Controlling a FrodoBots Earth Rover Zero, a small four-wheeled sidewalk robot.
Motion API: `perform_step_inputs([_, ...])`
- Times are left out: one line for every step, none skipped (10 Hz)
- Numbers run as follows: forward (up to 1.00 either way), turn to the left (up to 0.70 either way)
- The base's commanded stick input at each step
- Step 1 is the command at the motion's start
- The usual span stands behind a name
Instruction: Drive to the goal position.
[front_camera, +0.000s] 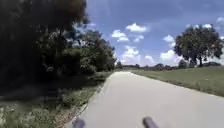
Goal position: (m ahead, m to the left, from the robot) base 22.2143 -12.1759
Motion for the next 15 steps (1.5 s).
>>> perform_step_inputs([0.7, 0.0])
perform_step_inputs([0.7, 0.0])
perform_step_inputs([0.7, 0.0])
perform_step_inputs([0.7, 0.0])
perform_step_inputs([0.7, 0.0])
perform_step_inputs([0.7, 0.0])
perform_step_inputs([0.7, 0.0])
perform_step_inputs([0.7, 0.0])
perform_step_inputs([0.7, 0.0])
perform_step_inputs([0.7, 0.0])
perform_step_inputs([0.7, 0.0])
perform_step_inputs([0.7, 0.0])
perform_step_inputs([0.7, 0.0])
perform_step_inputs([0.7, 0.0])
perform_step_inputs([0.7, 0.0])
